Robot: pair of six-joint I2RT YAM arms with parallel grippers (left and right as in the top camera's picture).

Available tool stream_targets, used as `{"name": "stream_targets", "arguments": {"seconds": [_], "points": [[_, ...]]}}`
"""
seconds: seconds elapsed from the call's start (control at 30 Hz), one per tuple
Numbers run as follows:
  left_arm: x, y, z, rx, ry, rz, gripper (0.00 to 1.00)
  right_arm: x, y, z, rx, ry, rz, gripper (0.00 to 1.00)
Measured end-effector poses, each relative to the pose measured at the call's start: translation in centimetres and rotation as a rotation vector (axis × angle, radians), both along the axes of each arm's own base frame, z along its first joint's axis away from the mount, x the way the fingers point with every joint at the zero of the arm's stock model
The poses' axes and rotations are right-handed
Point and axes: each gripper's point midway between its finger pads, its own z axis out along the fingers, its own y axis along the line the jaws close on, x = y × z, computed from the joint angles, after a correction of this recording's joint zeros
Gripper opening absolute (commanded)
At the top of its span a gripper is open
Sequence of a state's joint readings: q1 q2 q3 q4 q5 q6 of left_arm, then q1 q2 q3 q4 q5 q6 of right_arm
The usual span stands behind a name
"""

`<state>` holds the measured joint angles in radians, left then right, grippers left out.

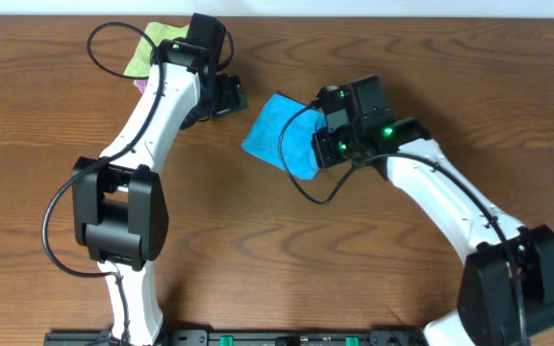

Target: Fold the cloth

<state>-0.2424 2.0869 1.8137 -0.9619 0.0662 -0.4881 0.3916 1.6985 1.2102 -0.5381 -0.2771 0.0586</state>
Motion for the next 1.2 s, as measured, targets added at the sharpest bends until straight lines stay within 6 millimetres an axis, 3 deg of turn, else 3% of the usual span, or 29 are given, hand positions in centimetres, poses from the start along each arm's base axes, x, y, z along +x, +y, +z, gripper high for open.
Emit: {"name": "stream_targets", "arguments": {"seconds": [0.37,0.67,0.93,1.2], "points": [[0.0,0.1,0.0,0.010,-0.003,-0.014,0.95,0.0,0.8,0.2,-0.010,-0.026,0.014,0.01],[0.7,0.1,0.2,0.005,-0.031,-0.014,0.95,-1.2,3.8,0.1,-0.002,-0.041,0.090,0.01],[1.4,2.9,0.2,0.006,-0.034,0.046,0.95,-1.5,5.8,0.1,0.013,-0.071,0.133,0.04],[1.5,4.4,0.2,0.007,-0.029,0.078,0.95,0.3,6.2,-1.2,0.003,-0.110,0.115,0.01]]}}
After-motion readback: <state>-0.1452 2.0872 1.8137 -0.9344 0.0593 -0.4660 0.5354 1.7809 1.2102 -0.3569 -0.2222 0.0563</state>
